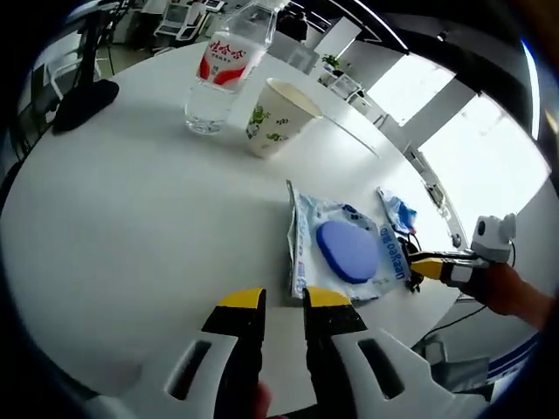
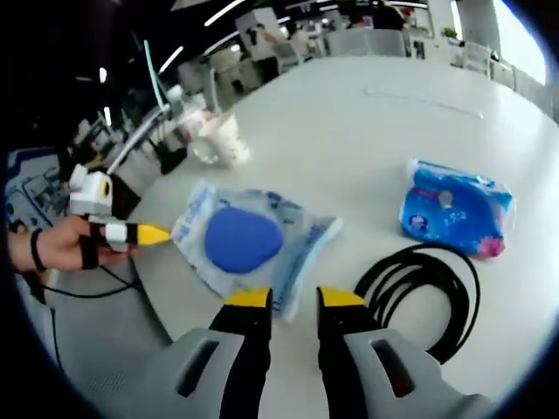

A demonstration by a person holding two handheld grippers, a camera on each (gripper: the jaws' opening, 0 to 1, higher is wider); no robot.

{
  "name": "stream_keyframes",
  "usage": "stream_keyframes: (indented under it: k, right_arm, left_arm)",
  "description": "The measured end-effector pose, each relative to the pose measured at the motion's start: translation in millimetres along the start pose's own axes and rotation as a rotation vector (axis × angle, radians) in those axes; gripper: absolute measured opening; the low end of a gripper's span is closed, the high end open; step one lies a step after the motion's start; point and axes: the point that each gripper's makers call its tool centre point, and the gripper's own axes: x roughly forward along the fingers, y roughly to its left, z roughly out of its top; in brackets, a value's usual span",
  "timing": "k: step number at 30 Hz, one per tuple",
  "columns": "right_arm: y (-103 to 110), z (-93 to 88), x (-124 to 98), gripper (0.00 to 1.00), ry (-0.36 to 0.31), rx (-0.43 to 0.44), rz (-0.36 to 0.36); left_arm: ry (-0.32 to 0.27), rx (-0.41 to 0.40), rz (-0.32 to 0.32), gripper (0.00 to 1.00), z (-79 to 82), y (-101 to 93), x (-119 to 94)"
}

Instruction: Arrange the tabletop items into an orderly group along one side of the table until the central work area is clear of visible clutter.

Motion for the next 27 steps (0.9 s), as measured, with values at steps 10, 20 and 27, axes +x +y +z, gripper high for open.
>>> stream_keyframes:
  k: [10, 20, 27]
  right_arm:
    - [-2.8, 1.2, 19.6, 0.13, 0.010, 0.067, -0.008]
    - [0.8, 4.5, 14.9, 0.00, -0.006, 0.047, -0.018]
    - [-10.4, 22.8, 1.4, 0.00, -0.057, 0.049, -0.021]
  left_arm:
    - [-0.001, -0.009, -0.005, 0.10, 0.5, -2.4, 8.3]
    - [-0.017, 0.008, -0.026, 0.00, 9.0, -14.3, 11.6]
    - [-0.035, 0.015, -0.050, 0.00, 22.5, -28.1, 18.6]
